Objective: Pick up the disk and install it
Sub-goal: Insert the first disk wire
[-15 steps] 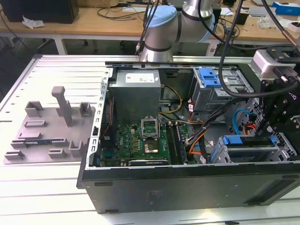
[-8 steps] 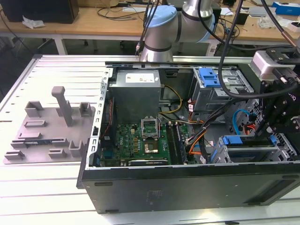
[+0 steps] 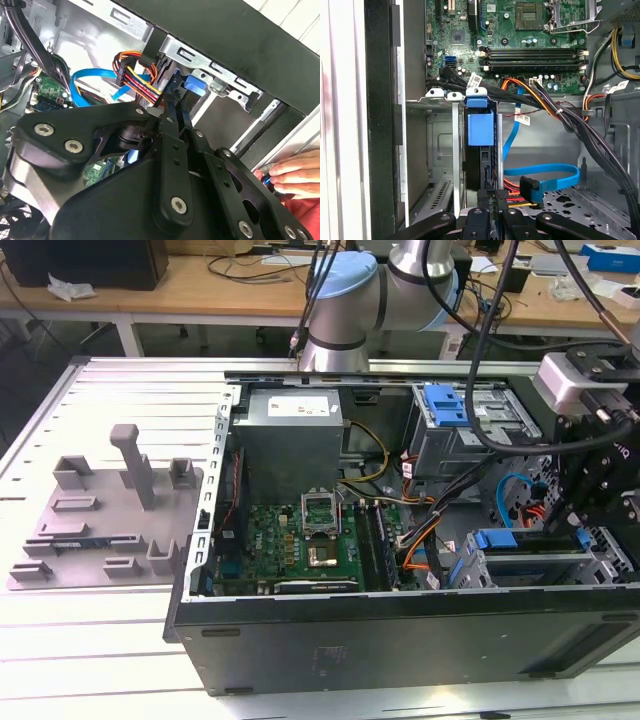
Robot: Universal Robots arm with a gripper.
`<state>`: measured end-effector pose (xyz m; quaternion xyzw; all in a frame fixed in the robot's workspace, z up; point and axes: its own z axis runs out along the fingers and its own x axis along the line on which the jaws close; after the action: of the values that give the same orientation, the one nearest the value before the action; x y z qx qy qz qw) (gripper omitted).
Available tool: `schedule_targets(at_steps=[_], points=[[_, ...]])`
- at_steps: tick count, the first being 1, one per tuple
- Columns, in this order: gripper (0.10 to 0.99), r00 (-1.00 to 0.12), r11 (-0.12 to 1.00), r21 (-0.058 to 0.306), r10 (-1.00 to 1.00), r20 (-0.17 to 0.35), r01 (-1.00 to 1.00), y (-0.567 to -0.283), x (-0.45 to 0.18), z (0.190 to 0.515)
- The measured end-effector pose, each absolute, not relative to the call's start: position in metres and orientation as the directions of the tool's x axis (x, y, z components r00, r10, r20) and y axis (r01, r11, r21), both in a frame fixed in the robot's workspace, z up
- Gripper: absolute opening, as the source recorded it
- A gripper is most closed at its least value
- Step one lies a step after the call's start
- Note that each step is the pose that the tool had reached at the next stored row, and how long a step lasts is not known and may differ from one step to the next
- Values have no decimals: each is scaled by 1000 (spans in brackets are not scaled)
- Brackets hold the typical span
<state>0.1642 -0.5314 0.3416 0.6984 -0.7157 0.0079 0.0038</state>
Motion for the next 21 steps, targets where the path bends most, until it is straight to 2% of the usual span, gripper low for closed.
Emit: schedule_targets(at_steps=[11,12,21], points=[[180,-24,24,-6,-1000,16,-1000,-531,164,337],[243,-24,24,-6,-1000,16,-1000,-531,164,339],[243,-25,24,-6,-1000,17,-1000,-529,164,366]])
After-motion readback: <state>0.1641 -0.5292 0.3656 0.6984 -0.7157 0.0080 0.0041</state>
